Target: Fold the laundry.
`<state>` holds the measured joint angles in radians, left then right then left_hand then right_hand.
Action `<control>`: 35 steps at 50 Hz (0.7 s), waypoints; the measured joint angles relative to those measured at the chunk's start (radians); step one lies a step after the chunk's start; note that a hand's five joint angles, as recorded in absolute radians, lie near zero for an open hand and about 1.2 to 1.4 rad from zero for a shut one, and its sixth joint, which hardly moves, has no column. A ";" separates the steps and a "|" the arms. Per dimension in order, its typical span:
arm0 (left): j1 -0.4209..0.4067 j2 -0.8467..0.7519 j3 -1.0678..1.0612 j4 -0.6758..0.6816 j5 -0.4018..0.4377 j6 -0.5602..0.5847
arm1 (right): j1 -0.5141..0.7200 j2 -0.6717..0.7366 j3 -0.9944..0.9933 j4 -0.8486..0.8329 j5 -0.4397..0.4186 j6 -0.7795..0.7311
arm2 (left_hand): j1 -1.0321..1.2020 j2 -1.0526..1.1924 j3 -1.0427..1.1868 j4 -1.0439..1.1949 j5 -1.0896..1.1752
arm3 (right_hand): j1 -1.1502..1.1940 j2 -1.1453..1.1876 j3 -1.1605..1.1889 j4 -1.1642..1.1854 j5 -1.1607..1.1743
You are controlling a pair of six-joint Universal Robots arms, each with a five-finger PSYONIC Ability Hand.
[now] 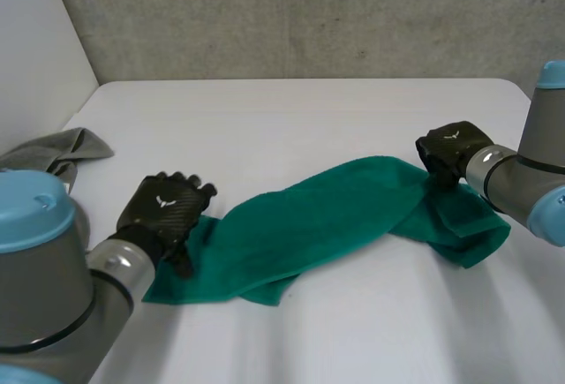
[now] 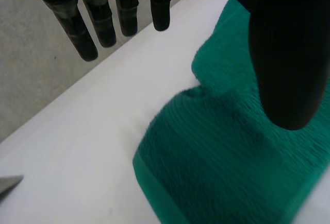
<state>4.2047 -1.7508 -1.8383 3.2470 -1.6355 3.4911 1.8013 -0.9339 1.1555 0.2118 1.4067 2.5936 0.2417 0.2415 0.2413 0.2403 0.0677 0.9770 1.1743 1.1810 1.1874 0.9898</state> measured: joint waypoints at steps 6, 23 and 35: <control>0.014 0.073 -0.073 -0.020 0.001 -0.015 | 0.001 -0.003 0.026 -0.010 -0.007 0.032 | 0.078 0.074 0.074 0.079 0.079 | 0.000 0.000 0.000 0.000 0.001; 0.010 -0.071 -0.041 0.079 0.002 -0.011 | 0.005 -0.062 0.136 -0.057 -0.018 0.048 | 0.312 0.304 0.299 0.303 0.301 | 0.000 0.000 0.000 0.000 0.002; 0.008 -0.219 0.069 0.142 0.003 -0.003 | -0.005 -0.066 0.145 -0.071 -0.019 0.049 | 0.908 0.930 0.932 0.942 0.894 | 0.000 0.000 0.000 0.000 0.002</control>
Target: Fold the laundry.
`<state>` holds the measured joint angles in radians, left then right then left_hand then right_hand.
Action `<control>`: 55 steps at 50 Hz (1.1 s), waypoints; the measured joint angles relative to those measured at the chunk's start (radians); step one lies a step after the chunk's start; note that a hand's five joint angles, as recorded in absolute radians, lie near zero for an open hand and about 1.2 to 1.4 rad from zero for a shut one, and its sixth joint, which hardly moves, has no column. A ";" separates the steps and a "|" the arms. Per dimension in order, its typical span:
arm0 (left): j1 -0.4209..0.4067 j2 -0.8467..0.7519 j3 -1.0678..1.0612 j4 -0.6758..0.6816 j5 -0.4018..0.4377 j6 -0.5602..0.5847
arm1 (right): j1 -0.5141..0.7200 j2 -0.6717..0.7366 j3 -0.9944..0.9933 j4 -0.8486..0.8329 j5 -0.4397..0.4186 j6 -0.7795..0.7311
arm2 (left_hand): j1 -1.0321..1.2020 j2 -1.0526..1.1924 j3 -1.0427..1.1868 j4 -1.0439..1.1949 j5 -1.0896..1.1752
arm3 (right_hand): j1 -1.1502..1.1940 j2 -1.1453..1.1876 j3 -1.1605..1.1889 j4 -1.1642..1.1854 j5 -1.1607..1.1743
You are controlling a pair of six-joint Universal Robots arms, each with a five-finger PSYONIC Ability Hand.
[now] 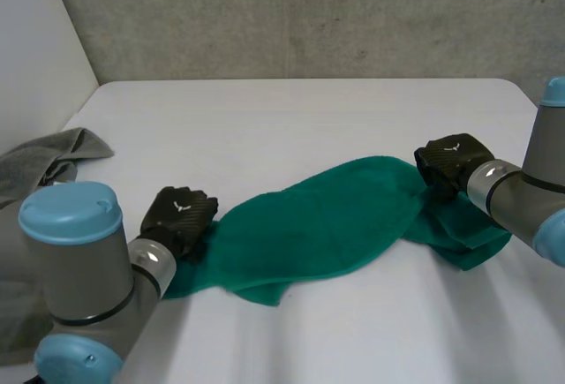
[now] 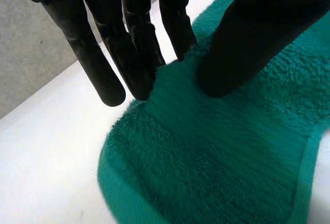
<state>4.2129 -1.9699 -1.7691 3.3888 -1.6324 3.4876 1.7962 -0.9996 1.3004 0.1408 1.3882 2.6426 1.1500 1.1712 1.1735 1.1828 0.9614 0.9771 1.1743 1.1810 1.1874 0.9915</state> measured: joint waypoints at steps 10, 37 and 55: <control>0.007 0.066 0.070 0.005 -0.001 -0.005 | -0.006 -0.004 -0.015 0.010 0.002 0.051 | 0.000 0.011 0.013 0.015 0.000 | -0.385 -0.476 -0.474 -0.461 -0.429; 0.021 0.041 0.153 0.007 -0.001 -0.009 | -0.089 -0.181 0.347 -0.083 -0.110 0.152 | 0.000 0.016 0.017 0.015 0.000 | -0.650 -0.784 -0.810 -0.827 -0.808; 0.030 0.055 0.137 0.000 0.000 -0.004 | -0.077 -0.063 0.228 -0.201 -0.003 0.078 | 0.000 0.016 0.017 0.015 0.000 | -0.362 -0.460 -0.466 -0.473 -0.480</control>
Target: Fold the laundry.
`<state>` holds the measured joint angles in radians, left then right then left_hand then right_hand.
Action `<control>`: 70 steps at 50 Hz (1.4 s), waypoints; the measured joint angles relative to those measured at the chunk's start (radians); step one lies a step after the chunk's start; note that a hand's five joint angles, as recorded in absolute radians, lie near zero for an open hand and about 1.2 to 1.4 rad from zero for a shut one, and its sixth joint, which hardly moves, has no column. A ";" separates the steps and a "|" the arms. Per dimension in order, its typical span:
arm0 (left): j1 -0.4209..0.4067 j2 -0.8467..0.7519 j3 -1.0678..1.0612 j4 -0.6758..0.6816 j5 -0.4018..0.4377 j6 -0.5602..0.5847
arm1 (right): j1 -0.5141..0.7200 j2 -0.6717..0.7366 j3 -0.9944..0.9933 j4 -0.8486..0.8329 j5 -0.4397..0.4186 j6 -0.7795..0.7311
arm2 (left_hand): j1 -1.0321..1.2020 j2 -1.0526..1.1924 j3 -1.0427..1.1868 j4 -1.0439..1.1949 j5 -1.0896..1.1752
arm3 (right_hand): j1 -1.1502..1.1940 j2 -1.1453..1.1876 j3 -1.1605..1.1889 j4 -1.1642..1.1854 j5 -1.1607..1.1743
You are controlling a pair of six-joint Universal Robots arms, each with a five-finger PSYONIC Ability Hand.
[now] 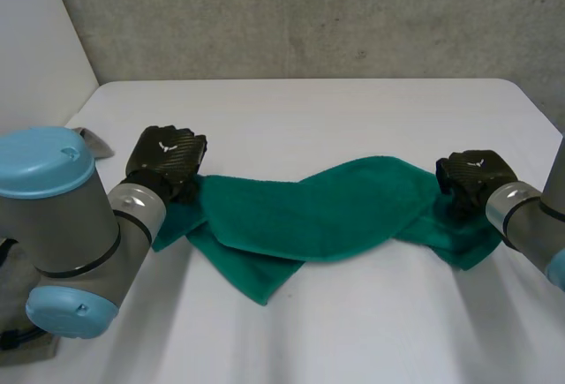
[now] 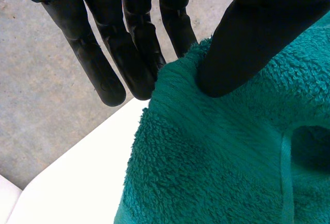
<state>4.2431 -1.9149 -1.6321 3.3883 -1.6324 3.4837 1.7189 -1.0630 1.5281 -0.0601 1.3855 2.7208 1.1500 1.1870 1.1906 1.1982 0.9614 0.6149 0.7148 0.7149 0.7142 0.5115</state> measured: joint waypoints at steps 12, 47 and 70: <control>0.003 -0.051 0.108 0.025 0.002 0.027 | -0.001 0.075 -0.258 0.097 -0.015 -0.034 | 0.000 0.002 0.002 0.000 0.000 | 0.370 0.461 0.467 0.474 0.472; 0.076 0.054 0.117 0.420 0.023 0.071 | 0.046 -0.081 -0.408 0.020 -0.164 0.038 | 0.000 0.011 0.006 0.004 0.000 | 0.370 0.461 0.467 0.474 0.484; 0.073 -0.117 -0.043 0.065 0.096 0.281 | -0.019 0.127 -0.205 0.204 -0.101 -0.235 | -0.712 -0.697 -0.696 -0.712 -0.650 | 0.292 0.355 0.358 0.377 0.401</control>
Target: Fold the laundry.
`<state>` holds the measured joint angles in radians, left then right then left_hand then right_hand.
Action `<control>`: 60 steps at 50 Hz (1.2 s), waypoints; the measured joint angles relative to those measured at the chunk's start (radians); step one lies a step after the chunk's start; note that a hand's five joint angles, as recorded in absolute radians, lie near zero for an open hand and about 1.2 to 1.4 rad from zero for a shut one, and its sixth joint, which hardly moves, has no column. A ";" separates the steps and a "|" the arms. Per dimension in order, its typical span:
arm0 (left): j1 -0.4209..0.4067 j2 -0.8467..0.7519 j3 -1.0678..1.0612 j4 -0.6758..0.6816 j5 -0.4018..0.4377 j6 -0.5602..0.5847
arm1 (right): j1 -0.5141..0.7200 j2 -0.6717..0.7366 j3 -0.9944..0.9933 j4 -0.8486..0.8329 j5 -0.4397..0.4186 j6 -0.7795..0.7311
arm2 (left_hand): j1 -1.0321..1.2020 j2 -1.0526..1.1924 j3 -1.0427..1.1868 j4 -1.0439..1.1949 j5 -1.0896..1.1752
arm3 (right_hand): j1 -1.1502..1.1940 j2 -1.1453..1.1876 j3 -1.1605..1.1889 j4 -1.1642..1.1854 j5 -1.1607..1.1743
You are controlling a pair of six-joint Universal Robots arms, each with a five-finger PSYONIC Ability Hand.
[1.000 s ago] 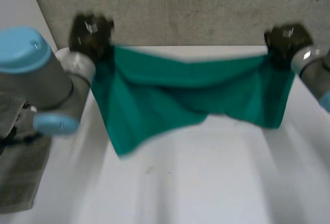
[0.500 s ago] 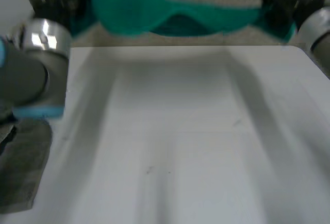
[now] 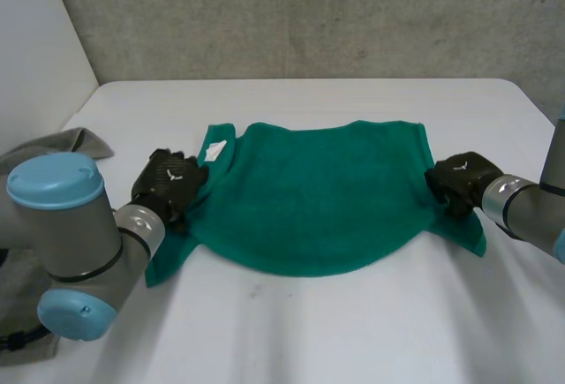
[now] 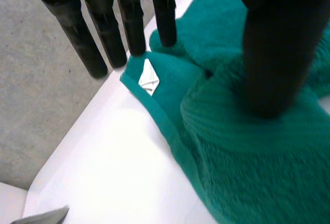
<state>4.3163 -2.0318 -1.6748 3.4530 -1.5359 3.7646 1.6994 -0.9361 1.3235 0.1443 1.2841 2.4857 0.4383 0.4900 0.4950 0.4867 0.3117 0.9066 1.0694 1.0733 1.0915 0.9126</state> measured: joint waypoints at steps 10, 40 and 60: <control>0.005 0.043 -0.013 -0.004 0.008 -0.073 | -0.009 -0.045 0.064 -0.067 0.010 0.079 | -0.176 -0.241 -0.245 -0.239 -0.244 | -0.689 -0.832 -0.845 -0.846 -0.843; 0.107 0.161 -0.241 -0.200 -0.064 -0.381 | -0.162 -0.381 0.510 -0.156 -0.145 0.079 | -0.052 -0.099 -0.104 -0.094 -0.092 | -0.689 -0.832 -0.845 -0.846 -0.843; 0.111 0.014 -0.096 -0.117 -0.066 -0.311 | -0.164 -0.380 0.553 -0.170 -0.157 0.079 | 0.021 -0.026 -0.028 -0.018 -0.015 | -0.689 -0.832 -0.845 -0.846 -0.842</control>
<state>4.4271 -2.0177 -1.7706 3.3357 -1.6014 3.4534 1.5350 -1.3161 1.8761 -0.0257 1.1274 2.5648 0.4598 0.4636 0.4673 0.4690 0.2964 0.2172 0.2375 0.2280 0.2453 0.0701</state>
